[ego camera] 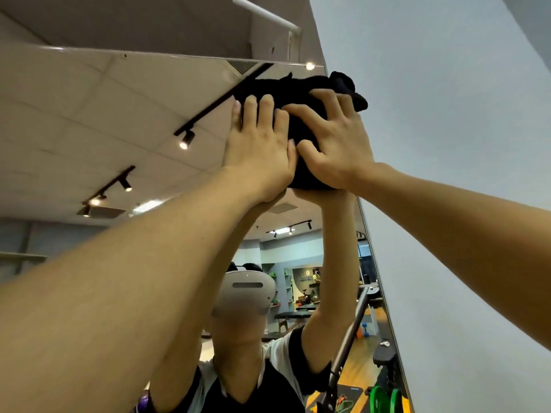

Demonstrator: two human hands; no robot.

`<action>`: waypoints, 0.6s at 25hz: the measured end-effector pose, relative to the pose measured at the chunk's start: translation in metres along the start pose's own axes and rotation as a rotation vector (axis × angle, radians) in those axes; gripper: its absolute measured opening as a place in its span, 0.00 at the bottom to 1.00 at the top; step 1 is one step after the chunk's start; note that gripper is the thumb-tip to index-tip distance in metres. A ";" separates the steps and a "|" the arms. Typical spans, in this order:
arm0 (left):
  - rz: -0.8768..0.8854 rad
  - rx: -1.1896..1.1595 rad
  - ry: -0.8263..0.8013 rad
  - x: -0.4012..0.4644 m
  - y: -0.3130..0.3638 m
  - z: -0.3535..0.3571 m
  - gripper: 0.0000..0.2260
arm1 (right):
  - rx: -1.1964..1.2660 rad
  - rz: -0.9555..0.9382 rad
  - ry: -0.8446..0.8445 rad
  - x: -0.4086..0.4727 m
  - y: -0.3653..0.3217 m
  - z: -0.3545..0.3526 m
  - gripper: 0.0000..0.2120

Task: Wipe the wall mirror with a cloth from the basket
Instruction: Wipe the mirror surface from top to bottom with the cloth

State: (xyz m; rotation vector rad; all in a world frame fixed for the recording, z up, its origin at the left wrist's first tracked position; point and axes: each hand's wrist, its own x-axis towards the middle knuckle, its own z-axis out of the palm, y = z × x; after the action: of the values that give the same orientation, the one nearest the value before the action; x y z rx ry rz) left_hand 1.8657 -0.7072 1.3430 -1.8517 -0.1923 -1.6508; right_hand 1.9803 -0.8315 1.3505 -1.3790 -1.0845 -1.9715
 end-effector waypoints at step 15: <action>-0.048 -0.016 -0.025 -0.029 -0.063 -0.007 0.29 | -0.020 -0.060 0.021 0.023 -0.059 0.022 0.30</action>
State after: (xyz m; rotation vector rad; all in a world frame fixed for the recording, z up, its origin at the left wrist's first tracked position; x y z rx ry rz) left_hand 1.8222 -0.6532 1.3389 -1.8936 -0.2361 -1.6668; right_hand 1.9389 -0.7788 1.3561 -1.3479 -1.1122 -2.0400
